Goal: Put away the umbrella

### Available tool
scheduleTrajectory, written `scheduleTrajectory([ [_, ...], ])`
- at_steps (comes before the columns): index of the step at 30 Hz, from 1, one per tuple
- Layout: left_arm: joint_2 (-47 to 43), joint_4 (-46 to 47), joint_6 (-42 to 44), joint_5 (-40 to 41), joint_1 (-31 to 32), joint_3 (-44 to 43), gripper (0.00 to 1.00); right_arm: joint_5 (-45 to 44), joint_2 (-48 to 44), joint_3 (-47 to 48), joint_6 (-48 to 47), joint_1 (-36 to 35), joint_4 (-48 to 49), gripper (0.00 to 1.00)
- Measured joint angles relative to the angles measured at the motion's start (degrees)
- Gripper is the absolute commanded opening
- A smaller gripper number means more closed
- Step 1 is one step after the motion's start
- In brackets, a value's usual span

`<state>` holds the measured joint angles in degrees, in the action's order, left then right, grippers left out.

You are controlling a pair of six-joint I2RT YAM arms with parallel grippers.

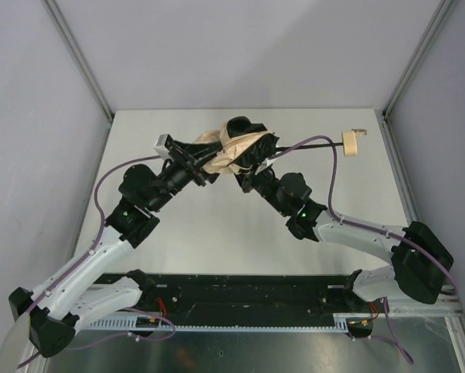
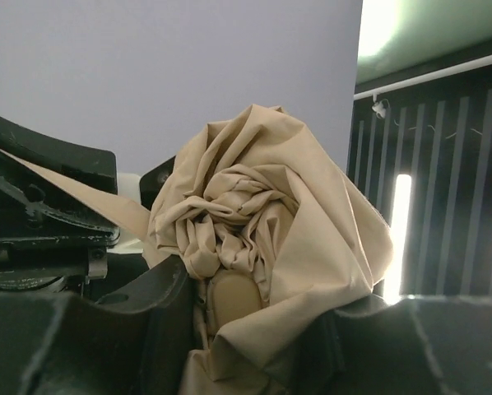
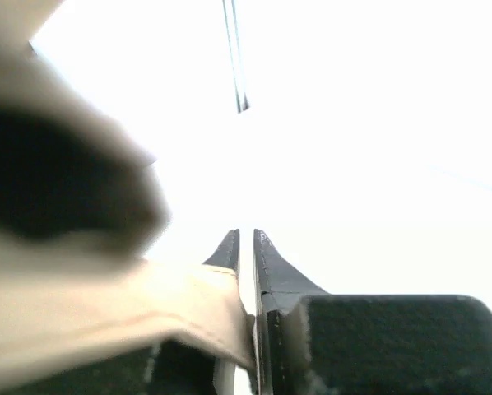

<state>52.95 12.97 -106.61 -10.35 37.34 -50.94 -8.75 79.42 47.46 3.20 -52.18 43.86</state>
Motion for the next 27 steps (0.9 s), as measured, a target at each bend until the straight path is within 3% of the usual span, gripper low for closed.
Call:
scheduleTrajectory([
  [9, -1.1, 1.3, 2.9, 0.6, -0.7, 1.2, 0.00, -1.7, -8.6, 0.3, 5.1, -5.6, -21.2, 0.76],
  [12, 0.2, 2.3, 5.4, 0.2, -2.6, 1.0, 0.00, -3.3, -11.9, 0.1, 8.1, -9.5, -28.8, 0.88],
  [19, 2.9, 3.5, 12.8, 0.0, -8.2, 0.3, 0.00, -4.0, -20.7, -4.2, 16.8, -13.2, -40.3, 0.96],
  [27, 7.5, 13.8, 16.6, -4.1, -12.1, -0.7, 0.00, -3.1, -23.5, -8.2, 24.7, -12.3, -49.1, 0.99],
])
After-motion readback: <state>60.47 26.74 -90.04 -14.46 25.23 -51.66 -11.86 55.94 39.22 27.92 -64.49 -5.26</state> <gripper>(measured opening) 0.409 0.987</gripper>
